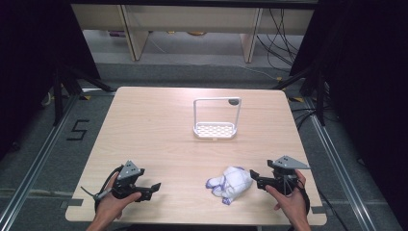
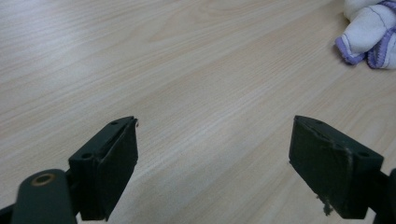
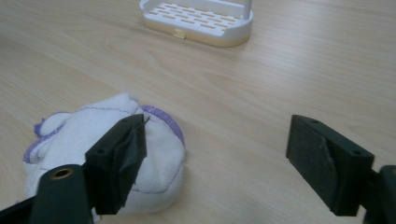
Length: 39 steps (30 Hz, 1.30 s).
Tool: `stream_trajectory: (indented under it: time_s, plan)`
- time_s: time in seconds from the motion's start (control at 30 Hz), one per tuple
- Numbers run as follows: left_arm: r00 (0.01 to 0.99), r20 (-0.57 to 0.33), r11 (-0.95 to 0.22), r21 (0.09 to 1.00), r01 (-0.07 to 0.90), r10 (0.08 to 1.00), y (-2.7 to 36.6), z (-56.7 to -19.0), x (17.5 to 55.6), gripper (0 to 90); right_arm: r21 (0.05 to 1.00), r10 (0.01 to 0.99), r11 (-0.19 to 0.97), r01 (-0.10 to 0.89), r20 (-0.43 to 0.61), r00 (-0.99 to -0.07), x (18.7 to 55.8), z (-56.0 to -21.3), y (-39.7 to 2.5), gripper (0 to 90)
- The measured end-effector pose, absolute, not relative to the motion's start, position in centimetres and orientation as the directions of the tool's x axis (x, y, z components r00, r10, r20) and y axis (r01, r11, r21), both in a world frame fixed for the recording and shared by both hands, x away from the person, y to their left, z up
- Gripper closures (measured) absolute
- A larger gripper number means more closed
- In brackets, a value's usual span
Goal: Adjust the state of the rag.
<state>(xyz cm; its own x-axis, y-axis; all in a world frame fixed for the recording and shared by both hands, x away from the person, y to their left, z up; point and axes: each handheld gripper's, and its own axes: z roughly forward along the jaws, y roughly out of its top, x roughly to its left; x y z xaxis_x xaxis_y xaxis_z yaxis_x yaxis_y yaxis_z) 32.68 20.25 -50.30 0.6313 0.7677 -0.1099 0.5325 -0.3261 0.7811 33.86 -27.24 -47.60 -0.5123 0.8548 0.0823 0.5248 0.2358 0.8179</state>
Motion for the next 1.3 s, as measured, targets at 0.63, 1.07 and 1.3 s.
stream_trajectory:
  time_s: [0.63, 1.07, 1.3]
  plan:
    - [0.638, -0.108, -0.339, 0.773, 0.537, 0.763, 20.1, -50.4, 32.8, 15.0, 0.796, 0.823, 0.329, 0.508, 0.022, -0.568, 33.7, -45.9, -24.5, 19.0]
    - [0.635, -0.06, -0.362, 0.778, 0.513, 0.77, 19.9, -50.4, 32.7, 15.0, 0.775, 0.794, 0.403, 0.488, -0.031, -0.607, 33.9, -45.3, -22.2, 23.7]
    - [0.644, -0.059, -0.373, 0.774, 0.511, 0.763, 19.7, -50.6, 32.7, 15.0, 0.77, 0.782, 0.43, 0.472, -0.056, -0.621, 34.1, -45.3, -21.6, 27.4]
